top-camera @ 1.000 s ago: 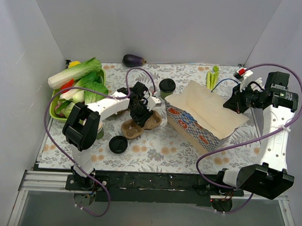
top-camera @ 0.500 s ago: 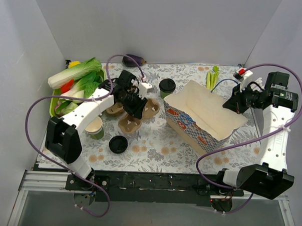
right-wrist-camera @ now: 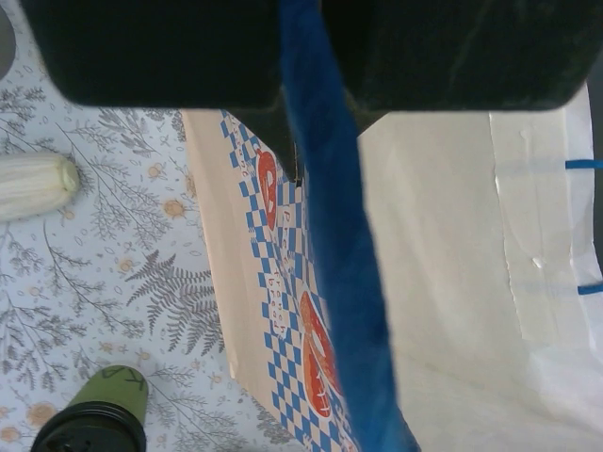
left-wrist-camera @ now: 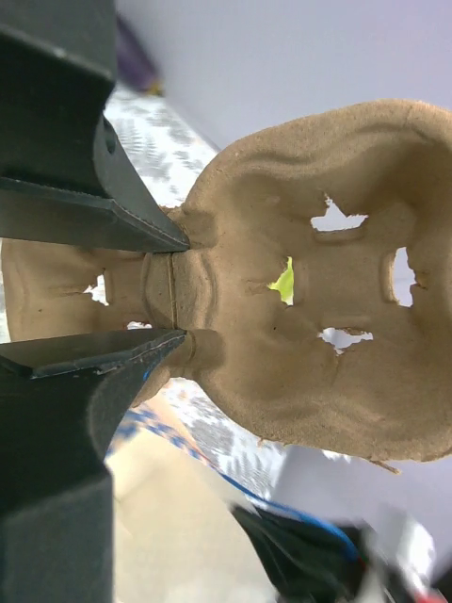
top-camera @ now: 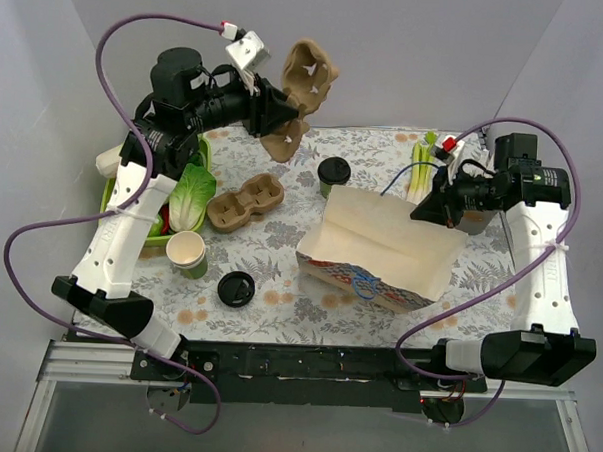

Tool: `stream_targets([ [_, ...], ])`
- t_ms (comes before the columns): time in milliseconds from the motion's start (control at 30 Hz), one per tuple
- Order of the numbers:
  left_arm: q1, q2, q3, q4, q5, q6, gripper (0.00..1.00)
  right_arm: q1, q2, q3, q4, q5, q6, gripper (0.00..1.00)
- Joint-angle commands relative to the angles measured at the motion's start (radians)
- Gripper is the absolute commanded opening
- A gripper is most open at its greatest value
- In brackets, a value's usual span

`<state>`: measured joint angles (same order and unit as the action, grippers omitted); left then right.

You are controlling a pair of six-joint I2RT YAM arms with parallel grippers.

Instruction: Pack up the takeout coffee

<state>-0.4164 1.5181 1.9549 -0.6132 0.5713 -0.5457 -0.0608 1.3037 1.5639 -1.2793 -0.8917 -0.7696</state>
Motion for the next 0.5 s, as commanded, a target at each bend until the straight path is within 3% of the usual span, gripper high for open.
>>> stream_targets([
  [0,-0.019,0.051,0.125,0.004,0.173,-0.026,0.0,0.052,0.014,0.03,-0.031,-0.046,-0.005,0.01],
  [333,-0.096,0.054,0.188,0.053,0.288,-0.103,0.0,0.108,0.15,0.18,0.024,-0.179,0.151,0.01],
  [467,-0.108,0.042,0.158,0.053,0.262,-0.088,0.0,0.162,0.189,0.205,0.017,-0.124,0.124,0.01],
])
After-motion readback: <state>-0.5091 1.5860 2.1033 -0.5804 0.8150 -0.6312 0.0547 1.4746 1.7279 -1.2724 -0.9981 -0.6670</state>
